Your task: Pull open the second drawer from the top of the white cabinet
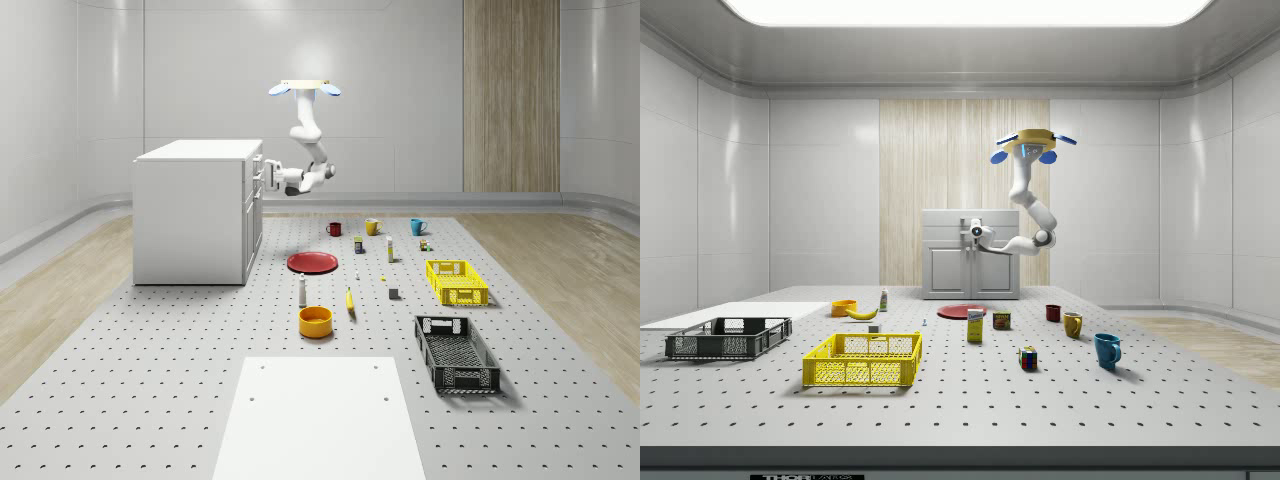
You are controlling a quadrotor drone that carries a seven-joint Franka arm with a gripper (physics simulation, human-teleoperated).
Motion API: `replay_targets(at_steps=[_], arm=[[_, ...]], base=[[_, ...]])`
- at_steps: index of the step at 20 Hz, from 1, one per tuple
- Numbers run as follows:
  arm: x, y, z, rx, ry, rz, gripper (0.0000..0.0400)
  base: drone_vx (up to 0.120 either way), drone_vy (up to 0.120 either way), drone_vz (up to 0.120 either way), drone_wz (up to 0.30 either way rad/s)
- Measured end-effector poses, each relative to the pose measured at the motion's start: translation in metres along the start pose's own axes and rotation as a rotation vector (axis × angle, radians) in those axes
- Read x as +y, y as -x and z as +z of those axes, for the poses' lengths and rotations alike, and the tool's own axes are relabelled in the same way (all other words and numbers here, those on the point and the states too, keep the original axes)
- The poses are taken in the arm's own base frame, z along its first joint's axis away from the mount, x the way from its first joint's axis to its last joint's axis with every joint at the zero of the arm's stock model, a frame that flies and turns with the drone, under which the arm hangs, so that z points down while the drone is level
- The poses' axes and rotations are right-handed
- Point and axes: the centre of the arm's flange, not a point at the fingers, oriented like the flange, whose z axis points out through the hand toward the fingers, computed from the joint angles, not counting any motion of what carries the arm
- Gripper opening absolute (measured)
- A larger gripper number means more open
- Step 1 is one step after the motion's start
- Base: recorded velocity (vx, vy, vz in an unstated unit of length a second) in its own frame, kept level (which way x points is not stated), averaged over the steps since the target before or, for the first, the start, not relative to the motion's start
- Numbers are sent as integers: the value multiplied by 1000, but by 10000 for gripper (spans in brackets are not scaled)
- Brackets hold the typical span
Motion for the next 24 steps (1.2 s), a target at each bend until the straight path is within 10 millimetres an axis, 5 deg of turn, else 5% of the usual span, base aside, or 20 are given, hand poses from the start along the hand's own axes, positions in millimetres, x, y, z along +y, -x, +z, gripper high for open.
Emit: replay_targets(at_steps=[24], arm=[[0,0,-34,1,0,9,106]], base=[[0,0,0,0]])
